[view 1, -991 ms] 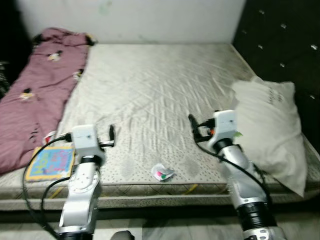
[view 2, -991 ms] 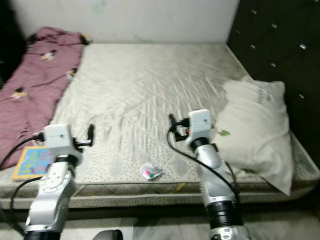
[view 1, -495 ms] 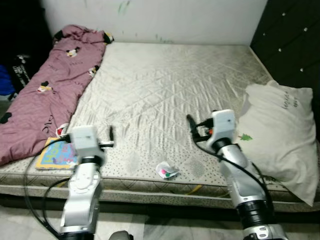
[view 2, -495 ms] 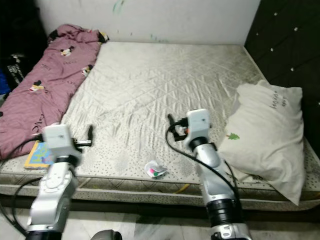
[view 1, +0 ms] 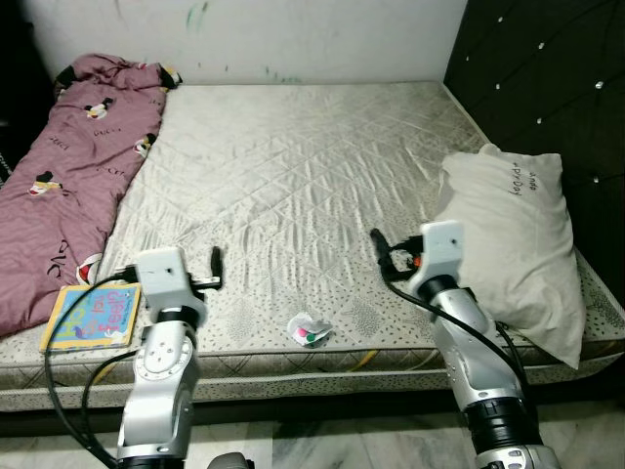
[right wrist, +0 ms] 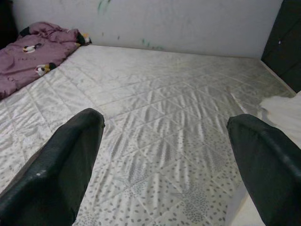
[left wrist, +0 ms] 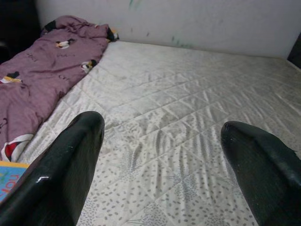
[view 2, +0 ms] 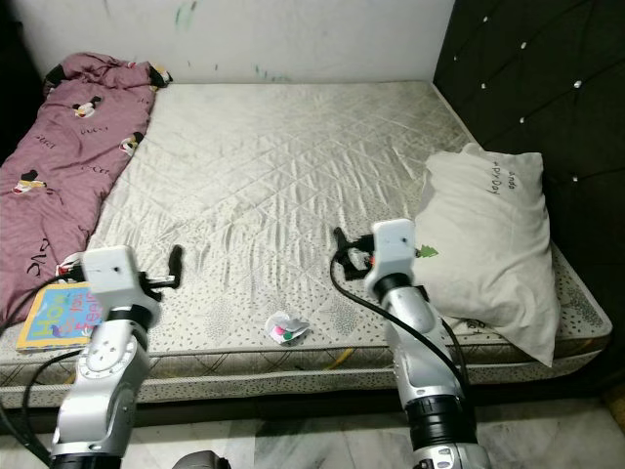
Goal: Clean up the room
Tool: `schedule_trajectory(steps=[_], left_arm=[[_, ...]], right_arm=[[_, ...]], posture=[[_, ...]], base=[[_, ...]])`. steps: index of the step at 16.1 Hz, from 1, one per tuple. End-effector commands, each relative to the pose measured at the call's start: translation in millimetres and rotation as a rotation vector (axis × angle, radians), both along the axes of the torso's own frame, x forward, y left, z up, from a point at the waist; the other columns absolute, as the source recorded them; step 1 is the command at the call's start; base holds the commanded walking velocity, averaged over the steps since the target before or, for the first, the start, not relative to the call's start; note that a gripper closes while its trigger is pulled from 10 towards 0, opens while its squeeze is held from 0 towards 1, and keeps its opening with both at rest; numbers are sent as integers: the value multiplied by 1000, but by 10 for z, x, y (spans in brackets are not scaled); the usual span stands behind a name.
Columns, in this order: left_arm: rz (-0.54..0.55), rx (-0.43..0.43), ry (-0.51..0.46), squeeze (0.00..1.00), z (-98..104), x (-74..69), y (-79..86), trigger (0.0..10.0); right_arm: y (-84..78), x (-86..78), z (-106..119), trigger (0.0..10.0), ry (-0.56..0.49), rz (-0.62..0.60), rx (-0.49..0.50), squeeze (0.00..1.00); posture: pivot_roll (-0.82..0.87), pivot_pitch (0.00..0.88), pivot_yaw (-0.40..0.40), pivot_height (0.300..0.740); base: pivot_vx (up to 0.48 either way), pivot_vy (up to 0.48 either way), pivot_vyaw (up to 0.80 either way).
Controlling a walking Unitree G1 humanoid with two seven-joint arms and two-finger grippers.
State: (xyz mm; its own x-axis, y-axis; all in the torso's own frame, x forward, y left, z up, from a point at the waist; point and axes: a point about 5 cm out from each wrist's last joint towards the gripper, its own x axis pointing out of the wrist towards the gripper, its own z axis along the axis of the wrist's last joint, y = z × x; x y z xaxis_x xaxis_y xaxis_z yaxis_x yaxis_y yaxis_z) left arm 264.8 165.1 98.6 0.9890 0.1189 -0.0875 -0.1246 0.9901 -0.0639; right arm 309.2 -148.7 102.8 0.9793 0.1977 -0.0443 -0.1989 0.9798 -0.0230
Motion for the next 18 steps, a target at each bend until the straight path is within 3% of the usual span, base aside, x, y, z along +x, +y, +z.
schedule_trajectory(steps=[1,9,18], left_arm=[[-1,7,6,0,-1,-17,30,10000],[-25,-10,-16,0,35,-20,13,10000],[-36,-15,-22,0,42,-7,-12,10000]], right_arm=[[41,15,70,10000,-23,9,8,0],[66,13,72,10000,-19,24,-1,0],[50,28,83,10000,-20,23,0,0]], posture=[[-9,0,-14,740],[-9,3,-17,740],[-13,2,-23,740]], base=[[0,0,0],[0,0,61],[288,0,0]])
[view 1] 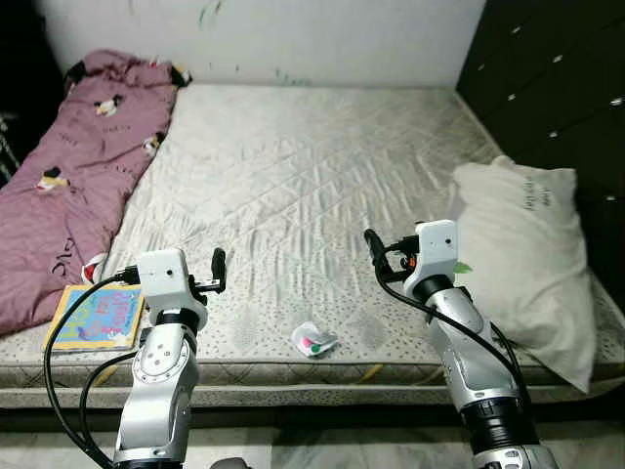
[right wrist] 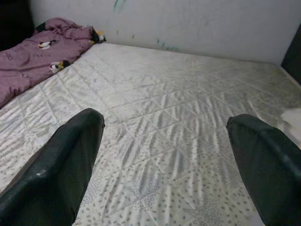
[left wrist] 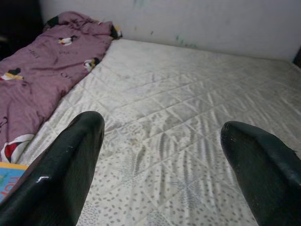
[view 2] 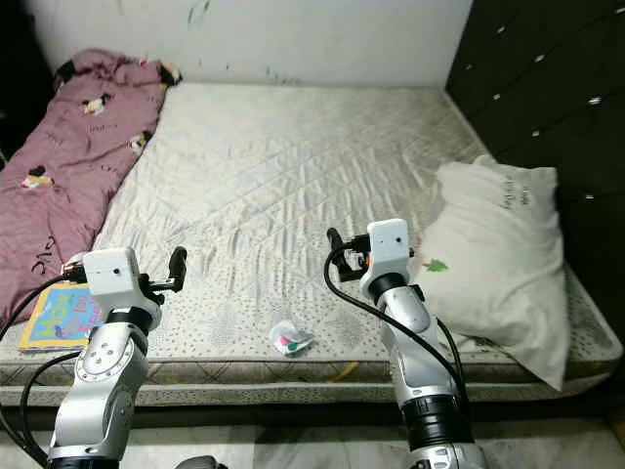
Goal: Clean up the room
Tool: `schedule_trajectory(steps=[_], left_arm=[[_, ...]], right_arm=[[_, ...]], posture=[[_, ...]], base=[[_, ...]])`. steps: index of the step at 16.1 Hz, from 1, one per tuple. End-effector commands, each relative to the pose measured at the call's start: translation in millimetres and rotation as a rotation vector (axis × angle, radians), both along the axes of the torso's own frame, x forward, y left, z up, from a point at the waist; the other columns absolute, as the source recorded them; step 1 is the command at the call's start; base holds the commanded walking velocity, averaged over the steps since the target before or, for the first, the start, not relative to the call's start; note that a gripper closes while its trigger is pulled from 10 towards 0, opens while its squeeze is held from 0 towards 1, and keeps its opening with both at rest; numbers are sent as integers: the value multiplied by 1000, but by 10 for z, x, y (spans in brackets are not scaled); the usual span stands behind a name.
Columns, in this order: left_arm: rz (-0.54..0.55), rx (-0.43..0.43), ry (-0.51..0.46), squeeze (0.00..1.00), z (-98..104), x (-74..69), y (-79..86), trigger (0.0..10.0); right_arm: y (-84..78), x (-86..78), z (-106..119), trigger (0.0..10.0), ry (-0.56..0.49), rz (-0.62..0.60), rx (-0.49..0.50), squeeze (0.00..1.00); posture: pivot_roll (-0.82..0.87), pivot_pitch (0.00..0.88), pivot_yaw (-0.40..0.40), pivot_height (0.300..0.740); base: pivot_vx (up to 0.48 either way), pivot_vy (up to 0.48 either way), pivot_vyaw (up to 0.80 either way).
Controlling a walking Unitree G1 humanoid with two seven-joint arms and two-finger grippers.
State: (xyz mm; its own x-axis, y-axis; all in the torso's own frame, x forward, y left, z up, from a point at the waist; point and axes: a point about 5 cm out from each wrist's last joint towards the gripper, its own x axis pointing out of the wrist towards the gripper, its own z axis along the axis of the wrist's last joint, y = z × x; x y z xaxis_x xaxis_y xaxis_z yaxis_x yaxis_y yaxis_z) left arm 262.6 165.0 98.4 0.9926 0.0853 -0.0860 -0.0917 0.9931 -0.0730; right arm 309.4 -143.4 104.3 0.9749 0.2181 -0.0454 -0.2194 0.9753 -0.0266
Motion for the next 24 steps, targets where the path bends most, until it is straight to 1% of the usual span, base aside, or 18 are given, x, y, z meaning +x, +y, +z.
schedule_trajectory(steps=[1,3,11,20,21,24], left_arm=[[2,-5,-15,0,40,16,-10,10000],[14,-3,6,0,17,20,3,10000],[22,-12,21,0,-12,19,10,10000],[12,-11,17,0,-2,19,-13,10000],[13,-13,16,0,0,19,-11,10000],[15,-12,13,0,6,20,-5,10000]], right_arm=[[-3,29,69,10000,-20,3,3,0],[-1,32,70,10000,-19,4,5,0],[-6,29,45,10000,-7,4,10,0],[-10,30,41,10000,-3,8,9,0],[-10,31,42,10000,-2,8,10,0],[-6,33,47,10000,-2,9,13,0]], posture=[[-13,2,-23,740],[-12,3,-23,740],[-9,0,-26,740],[-11,0,-26,740],[-11,0,-27,740],[-11,4,-27,740]], base=[[259,0,0],[0,0,0],[0,0,0],[0,430,0],[0,315,0],[0,0,0]])
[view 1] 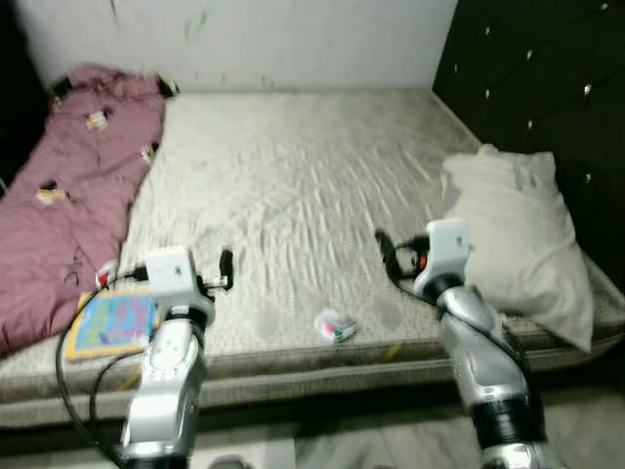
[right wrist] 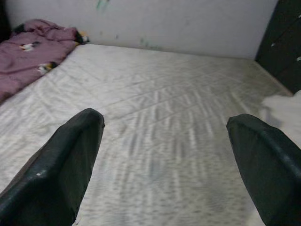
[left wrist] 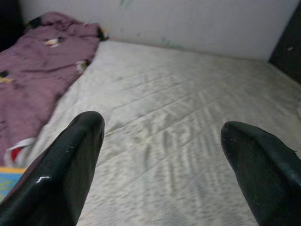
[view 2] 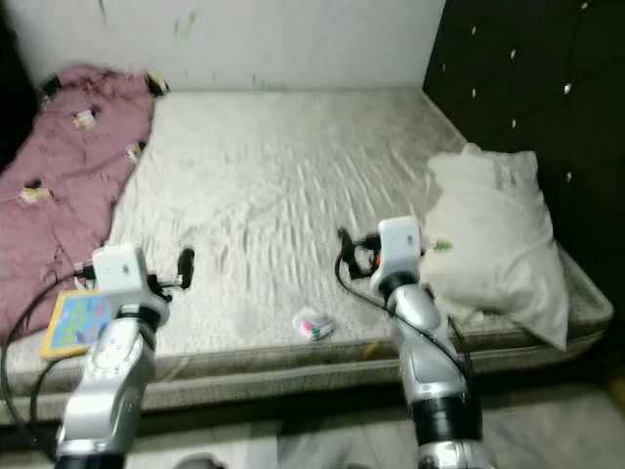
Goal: Clean up the room
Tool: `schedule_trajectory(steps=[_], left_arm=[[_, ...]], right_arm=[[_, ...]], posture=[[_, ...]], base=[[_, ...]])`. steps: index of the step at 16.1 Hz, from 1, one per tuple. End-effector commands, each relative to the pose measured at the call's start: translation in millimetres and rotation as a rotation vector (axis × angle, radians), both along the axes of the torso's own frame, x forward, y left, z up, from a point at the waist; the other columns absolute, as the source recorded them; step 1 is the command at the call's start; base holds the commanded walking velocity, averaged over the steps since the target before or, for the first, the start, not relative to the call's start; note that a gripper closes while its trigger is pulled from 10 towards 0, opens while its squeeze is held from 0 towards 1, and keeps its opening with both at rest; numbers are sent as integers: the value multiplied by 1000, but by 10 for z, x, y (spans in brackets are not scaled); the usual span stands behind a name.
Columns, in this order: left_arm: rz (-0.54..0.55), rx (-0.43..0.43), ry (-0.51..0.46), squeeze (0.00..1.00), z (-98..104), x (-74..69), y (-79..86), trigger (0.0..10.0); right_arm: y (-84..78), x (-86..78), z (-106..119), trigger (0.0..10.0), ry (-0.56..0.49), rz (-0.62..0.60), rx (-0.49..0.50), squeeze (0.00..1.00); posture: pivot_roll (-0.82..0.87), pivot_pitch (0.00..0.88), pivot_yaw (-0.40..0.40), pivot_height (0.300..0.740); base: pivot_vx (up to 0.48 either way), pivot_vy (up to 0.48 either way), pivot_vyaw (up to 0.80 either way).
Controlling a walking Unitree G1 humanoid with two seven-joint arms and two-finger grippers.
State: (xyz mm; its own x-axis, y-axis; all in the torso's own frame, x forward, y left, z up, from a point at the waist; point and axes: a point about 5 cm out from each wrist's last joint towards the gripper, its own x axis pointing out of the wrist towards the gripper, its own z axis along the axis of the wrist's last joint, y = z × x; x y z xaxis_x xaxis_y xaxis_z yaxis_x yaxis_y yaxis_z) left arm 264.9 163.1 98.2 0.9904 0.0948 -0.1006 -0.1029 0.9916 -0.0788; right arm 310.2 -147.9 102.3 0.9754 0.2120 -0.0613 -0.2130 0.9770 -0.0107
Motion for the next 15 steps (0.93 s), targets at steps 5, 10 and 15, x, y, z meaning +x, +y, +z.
schedule_trajectory(steps=[5,10,15], left_arm=[[-5,-21,-19,0,29,-6,7,10000],[-14,-24,-22,0,28,0,7,10000],[-17,-22,-20,0,27,2,6,10000]], right_arm=[[39,26,68,10000,-20,13,4,0],[34,30,68,10000,-20,10,5,0],[33,33,70,10000,-21,10,3,0]], posture=[[-13,5,-25,740],[-14,6,-25,740],[-14,6,-26,740]], base=[[0,0,0],[118,0,0],[207,0,0]])
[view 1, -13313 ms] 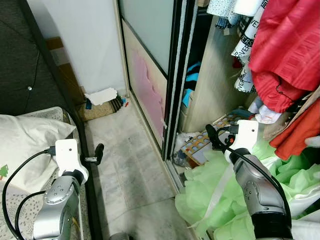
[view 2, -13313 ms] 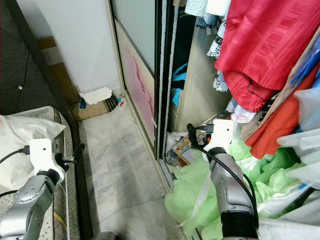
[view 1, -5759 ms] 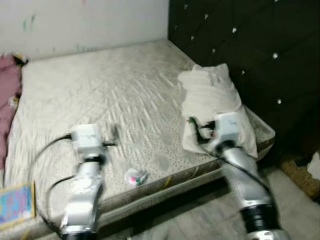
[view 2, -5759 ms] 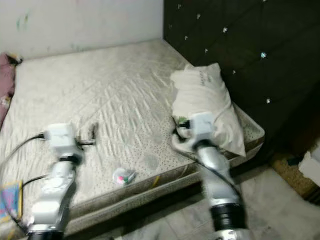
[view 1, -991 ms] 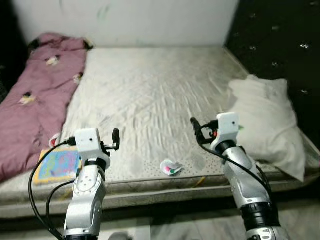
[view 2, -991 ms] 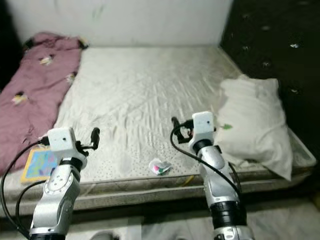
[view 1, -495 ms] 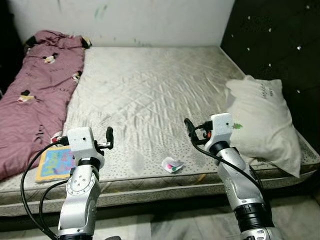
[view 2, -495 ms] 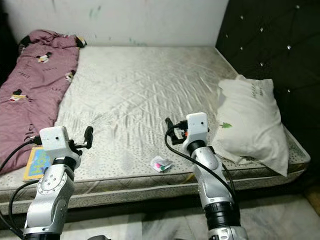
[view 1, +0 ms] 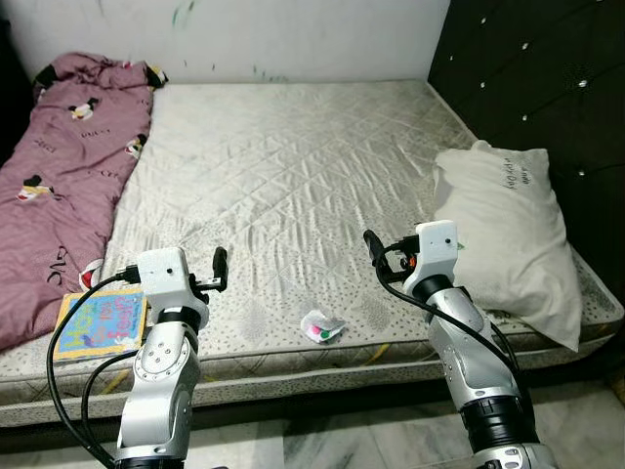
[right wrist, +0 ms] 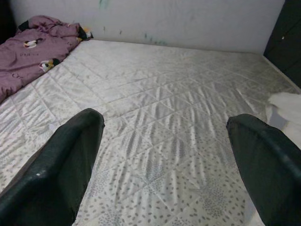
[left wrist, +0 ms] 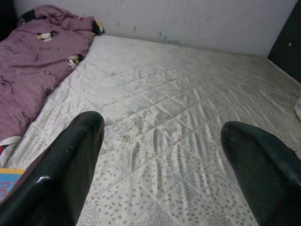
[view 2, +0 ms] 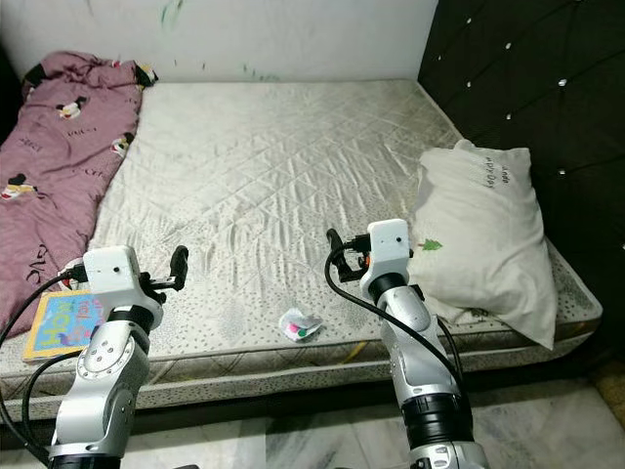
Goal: Clean up the room
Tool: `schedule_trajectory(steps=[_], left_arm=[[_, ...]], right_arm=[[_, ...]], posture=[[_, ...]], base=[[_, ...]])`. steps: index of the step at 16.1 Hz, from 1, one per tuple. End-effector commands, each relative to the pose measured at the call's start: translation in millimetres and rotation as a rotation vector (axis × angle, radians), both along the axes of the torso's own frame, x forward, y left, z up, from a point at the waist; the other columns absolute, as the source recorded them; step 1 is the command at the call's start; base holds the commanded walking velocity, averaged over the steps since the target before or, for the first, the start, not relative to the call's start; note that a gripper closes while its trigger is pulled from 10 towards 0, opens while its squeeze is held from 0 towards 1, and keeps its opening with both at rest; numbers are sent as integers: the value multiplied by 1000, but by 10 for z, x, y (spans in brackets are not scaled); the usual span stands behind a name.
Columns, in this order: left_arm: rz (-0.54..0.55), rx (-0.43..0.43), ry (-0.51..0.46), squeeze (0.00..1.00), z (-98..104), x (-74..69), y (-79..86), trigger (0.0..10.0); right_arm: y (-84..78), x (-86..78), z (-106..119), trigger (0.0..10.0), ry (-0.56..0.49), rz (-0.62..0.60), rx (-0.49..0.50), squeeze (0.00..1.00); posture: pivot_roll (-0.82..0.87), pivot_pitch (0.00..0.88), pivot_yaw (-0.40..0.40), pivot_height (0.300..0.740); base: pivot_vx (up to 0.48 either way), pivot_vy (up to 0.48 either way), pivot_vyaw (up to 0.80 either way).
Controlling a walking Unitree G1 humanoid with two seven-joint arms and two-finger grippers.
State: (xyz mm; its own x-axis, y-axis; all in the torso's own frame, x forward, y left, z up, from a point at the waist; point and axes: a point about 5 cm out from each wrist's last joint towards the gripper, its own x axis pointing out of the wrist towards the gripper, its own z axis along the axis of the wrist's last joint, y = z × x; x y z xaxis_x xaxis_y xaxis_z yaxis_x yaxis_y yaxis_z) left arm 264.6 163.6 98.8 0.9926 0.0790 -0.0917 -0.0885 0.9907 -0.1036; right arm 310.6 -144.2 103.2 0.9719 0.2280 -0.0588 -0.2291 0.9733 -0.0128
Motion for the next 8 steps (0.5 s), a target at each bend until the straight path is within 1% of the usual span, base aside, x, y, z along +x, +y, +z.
schedule_trajectory(steps=[1,3,4,7,8], left_arm=[[-6,0,-9,0,23,6,0,10000],[-5,4,3,0,9,7,-1,10000],[-6,2,2,0,9,8,-2,10000],[-4,1,5,0,7,9,1,10000],[-4,2,6,0,6,9,2,10000]], right_arm=[[-5,29,62,10000,-18,-8,6,0],[-7,29,59,10000,-16,-11,8,0],[-8,30,57,10000,-13,-12,8,0],[-8,32,55,10000,-9,-12,10,0],[-8,33,55,10000,-9,-12,10,0]], posture=[[-14,8,-24,740],[-14,7,-24,740],[-14,7,-24,740],[-13,8,-25,740],[-13,8,-25,740]], base=[[0,0,0],[0,0,0],[0,0,-406],[0,0,-800],[0,0,-575]])
